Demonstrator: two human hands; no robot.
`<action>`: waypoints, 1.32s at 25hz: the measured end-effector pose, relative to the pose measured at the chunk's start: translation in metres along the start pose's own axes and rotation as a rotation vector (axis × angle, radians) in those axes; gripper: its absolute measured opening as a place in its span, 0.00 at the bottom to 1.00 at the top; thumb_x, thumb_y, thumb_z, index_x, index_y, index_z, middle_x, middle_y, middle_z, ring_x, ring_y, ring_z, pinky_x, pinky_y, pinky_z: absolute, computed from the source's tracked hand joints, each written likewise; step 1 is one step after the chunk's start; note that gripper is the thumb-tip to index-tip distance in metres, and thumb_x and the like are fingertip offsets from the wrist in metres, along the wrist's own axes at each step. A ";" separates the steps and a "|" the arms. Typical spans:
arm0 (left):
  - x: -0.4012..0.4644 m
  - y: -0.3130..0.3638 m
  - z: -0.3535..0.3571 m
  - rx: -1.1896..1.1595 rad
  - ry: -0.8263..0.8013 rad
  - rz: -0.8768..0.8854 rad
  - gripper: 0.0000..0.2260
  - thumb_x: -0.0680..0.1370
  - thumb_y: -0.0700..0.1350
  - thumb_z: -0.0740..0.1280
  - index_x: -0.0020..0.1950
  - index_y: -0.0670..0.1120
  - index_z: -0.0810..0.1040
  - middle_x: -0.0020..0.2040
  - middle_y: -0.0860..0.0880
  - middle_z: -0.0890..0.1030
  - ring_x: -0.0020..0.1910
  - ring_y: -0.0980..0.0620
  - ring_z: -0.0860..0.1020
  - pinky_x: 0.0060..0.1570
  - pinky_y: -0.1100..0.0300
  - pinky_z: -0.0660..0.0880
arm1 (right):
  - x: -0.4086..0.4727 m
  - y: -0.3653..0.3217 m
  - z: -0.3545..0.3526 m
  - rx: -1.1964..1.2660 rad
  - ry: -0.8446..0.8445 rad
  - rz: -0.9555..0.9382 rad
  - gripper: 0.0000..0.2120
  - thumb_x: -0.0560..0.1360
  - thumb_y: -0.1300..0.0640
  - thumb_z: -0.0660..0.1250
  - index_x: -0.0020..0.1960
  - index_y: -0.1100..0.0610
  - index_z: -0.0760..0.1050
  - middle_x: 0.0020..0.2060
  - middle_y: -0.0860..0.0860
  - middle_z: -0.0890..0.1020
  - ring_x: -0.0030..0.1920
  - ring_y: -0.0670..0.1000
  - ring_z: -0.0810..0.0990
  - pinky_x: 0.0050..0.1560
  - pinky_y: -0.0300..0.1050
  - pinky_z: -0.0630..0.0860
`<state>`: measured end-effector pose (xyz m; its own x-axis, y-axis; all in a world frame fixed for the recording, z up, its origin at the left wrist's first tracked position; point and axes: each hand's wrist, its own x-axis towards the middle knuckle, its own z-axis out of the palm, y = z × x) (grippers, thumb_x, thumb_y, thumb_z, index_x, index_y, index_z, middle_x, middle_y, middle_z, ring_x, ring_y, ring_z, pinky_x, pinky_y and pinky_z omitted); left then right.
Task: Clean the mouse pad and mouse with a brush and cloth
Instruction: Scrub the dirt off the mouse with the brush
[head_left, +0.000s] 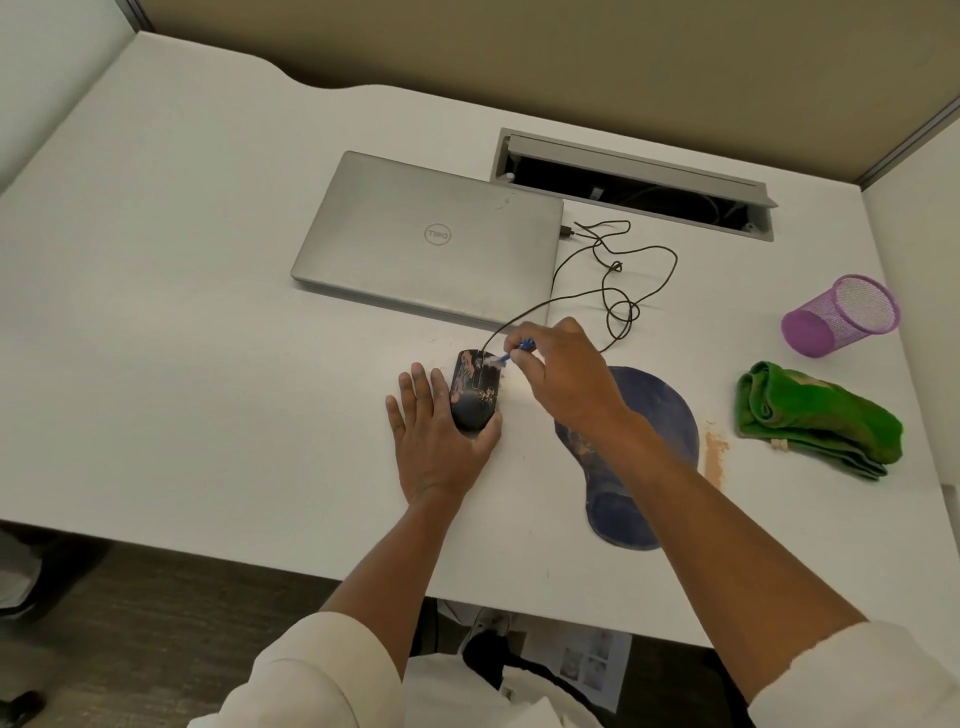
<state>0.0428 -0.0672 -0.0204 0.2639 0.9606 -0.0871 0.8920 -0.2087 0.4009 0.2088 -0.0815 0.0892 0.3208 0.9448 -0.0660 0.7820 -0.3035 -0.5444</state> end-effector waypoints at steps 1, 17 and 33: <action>0.000 0.000 0.000 0.000 -0.003 0.000 0.46 0.75 0.73 0.55 0.83 0.43 0.54 0.84 0.43 0.49 0.83 0.46 0.44 0.81 0.47 0.40 | -0.002 -0.004 0.004 -0.003 -0.016 -0.017 0.08 0.80 0.51 0.62 0.56 0.46 0.78 0.42 0.47 0.71 0.48 0.49 0.74 0.42 0.44 0.69; 0.000 -0.001 -0.001 0.007 -0.023 0.007 0.47 0.75 0.74 0.54 0.83 0.44 0.53 0.84 0.43 0.48 0.83 0.46 0.44 0.81 0.48 0.39 | -0.023 0.007 0.013 0.152 0.085 0.143 0.09 0.78 0.58 0.64 0.51 0.55 0.82 0.41 0.51 0.84 0.41 0.48 0.79 0.41 0.46 0.78; -0.001 0.000 -0.004 -0.015 -0.025 0.004 0.46 0.76 0.73 0.57 0.83 0.43 0.53 0.84 0.45 0.50 0.83 0.46 0.44 0.81 0.48 0.40 | 0.001 0.006 0.019 0.138 0.118 0.238 0.10 0.79 0.56 0.63 0.53 0.58 0.82 0.45 0.54 0.85 0.44 0.52 0.82 0.46 0.46 0.80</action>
<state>0.0408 -0.0675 -0.0170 0.2762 0.9550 -0.1080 0.8856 -0.2092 0.4147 0.2039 -0.0805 0.0701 0.5528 0.8256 -0.1126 0.5995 -0.4879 -0.6345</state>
